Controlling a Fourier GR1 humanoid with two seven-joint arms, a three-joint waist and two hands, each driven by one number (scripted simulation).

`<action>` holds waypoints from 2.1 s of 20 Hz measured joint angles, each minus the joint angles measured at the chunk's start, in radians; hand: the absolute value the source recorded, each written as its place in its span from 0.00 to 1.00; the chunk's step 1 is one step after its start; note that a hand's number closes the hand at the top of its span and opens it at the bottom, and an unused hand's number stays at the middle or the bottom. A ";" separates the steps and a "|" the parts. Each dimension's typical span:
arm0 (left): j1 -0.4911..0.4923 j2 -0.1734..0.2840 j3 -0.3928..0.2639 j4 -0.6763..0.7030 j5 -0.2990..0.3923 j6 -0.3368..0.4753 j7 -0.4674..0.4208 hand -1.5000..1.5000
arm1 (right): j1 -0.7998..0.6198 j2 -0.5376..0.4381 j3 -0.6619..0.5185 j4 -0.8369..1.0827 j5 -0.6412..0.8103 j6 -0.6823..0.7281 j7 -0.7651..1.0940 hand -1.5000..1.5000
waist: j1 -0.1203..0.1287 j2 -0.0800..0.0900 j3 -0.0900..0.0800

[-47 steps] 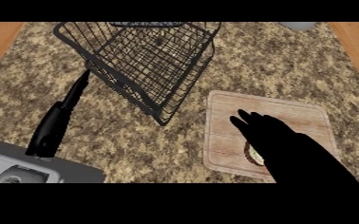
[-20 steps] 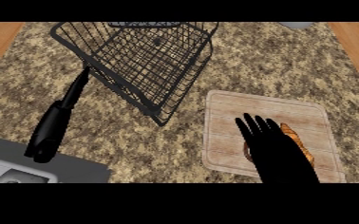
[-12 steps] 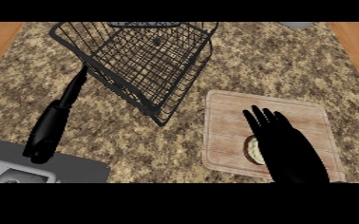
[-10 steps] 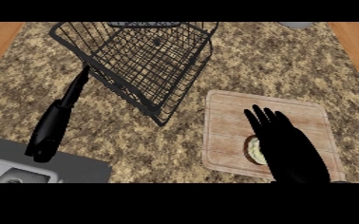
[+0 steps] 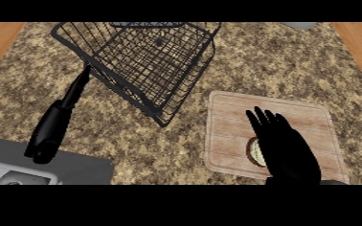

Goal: Pick the cupcake from the cutting board and place it in the tiered basket

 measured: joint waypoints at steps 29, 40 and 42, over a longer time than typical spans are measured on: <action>0.030 -0.102 0.081 -0.029 -0.094 -0.082 -0.013 0.50 | 0.172 0.227 -0.158 0.124 0.364 -0.021 -0.230 1.00 | -0.007 -0.001 0.001; 0.045 -0.109 0.093 -0.035 -0.109 -0.084 -0.017 0.50 | 0.371 0.155 -0.440 -0.084 0.417 -0.108 -0.051 1.00 | -0.021 -0.003 0.001; 0.044 -0.118 0.086 -0.034 -0.118 -0.084 -0.016 0.50 | 0.382 0.165 -0.468 -0.163 0.418 -0.101 -0.040 1.00 | -0.018 -0.003 0.001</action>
